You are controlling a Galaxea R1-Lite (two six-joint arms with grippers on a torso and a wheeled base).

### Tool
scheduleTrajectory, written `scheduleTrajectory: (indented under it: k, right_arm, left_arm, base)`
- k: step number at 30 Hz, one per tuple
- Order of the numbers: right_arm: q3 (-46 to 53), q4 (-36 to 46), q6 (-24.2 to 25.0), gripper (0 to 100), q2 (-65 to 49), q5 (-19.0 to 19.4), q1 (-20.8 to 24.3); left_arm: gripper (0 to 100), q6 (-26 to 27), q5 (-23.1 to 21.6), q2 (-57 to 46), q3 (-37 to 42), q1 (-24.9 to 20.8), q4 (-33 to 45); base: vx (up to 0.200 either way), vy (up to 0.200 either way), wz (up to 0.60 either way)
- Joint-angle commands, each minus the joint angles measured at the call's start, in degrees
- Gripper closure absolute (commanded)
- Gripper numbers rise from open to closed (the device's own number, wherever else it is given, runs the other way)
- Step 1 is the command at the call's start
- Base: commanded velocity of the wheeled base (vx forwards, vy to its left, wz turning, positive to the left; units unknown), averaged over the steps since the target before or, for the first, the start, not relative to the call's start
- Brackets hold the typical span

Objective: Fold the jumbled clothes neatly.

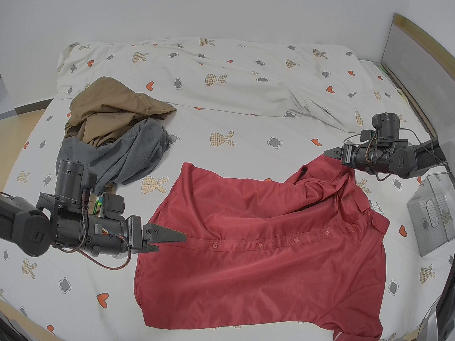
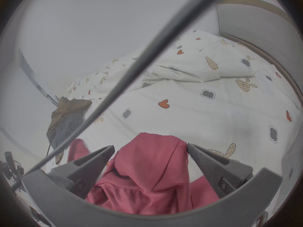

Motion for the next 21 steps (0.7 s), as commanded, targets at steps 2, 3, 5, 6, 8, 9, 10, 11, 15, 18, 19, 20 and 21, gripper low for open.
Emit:
scheduleTrajectory:
  k: [2,3,5,6,8,9,10,11,15,18,19,20,21]
  right_arm:
    - [-7.16,2.61,-0.16,0,7.89,-1.32,0.17]
    - [-8.03,3.05,-0.16,0,8.5,-1.32,0.26]
    - [-9.26,4.54,-0.16,0,8.94,-1.32,0.61]
    - [-9.79,5.51,-0.16,0,8.94,-1.32,0.87]
    - [-10.49,7.7,-0.16,0,8.94,-1.24,1.14]
    - [-10.85,8.41,-0.25,0,8.94,-1.32,1.23]
    - [-11.2,9.11,-0.25,0,8.94,-1.24,1.23]
    - [-11.2,9.11,-0.25,0,8.94,-1.24,1.23]
    - [-10.85,9.29,0.37,100,8.42,-1.24,1.14]
    - [-6.72,8.58,0.19,100,4.64,-1.24,1.14]
    - [-4.17,8.49,0.1,100,1.47,-0.97,1.23]
    - [-3.9,8.49,0.1,100,1.12,-0.97,1.23]
    - [0.32,8.49,0.1,100,-3.45,-0.8,1.4]
  left_arm:
    - [0,-0.03,0.0,0.55,0.07,-0.06,-0.06]
    - [0,-0.03,0.0,0.63,0.07,-0.06,-0.06]
    - [0,-0.03,0.0,0.63,0.07,-0.14,-0.06]
    - [0,-0.03,0.0,0.72,0.07,-0.14,-0.06]
    - [0,-0.03,0.0,0.72,0.07,-0.14,-0.06]
    - [0,-0.03,0.0,0.72,0.07,-0.14,-0.06]
    - [0,-0.03,0.0,0.72,-0.02,-0.14,-0.06]
    - [0,-0.03,0.0,0.72,-0.02,-0.14,-0.06]
    - [0,-0.03,0.0,0.72,0.07,-0.14,-0.06]
    - [0,-0.03,0.0,0.81,0.07,-0.14,-0.15]
    - [0,-0.03,0.0,0.81,0.07,-0.14,-0.15]
    - [0,-0.03,0.0,0.81,0.07,-0.14,-0.15]
    - [0,-0.03,0.0,0.81,0.07,-0.14,-0.15]
  base:
    - [0.0,0.0,0.0]
    - [0.0,0.0,0.0]
    - [0.0,0.0,0.0]
    - [0.0,0.0,0.0]
    - [0.0,0.0,0.0]
    - [0.0,0.0,0.0]
    - [0.0,0.0,0.0]
    - [0.0,0.0,0.0]
    - [0.0,0.0,0.0]
    - [0.0,0.0,0.0]
    - [0.0,0.0,0.0]
    - [0.0,0.0,0.0]
    - [0.0,0.0,0.0]
